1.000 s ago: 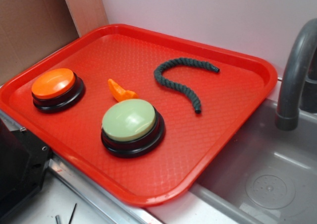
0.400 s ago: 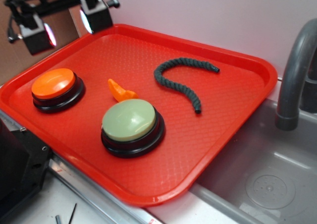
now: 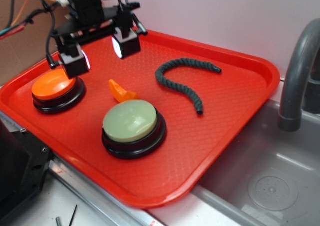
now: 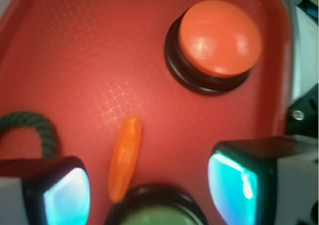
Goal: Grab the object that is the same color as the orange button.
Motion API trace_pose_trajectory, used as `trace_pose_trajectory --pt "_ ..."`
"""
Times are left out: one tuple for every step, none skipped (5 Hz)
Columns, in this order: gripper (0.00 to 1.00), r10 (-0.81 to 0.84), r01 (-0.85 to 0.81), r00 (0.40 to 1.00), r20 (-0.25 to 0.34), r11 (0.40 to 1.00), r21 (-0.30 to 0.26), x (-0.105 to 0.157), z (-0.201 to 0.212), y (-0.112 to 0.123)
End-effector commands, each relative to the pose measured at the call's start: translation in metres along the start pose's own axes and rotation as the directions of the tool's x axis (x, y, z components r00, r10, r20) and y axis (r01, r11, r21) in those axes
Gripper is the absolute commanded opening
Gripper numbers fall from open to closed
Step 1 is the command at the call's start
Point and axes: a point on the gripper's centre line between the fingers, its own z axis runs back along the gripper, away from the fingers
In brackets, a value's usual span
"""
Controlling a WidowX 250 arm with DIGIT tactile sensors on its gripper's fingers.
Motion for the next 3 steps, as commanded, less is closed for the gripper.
trace_pose_trajectory --pt "1.0 -0.066 0.064 0.997 0.039 0.997 0.039 -0.014 -0.04 0.001" --pt "1.0 -0.057 0.055 0.994 0.095 0.998 0.02 -0.024 -0.055 0.001" --pt "1.0 -0.081 0.078 0.989 0.123 0.997 0.026 -0.013 -0.064 -0.02"
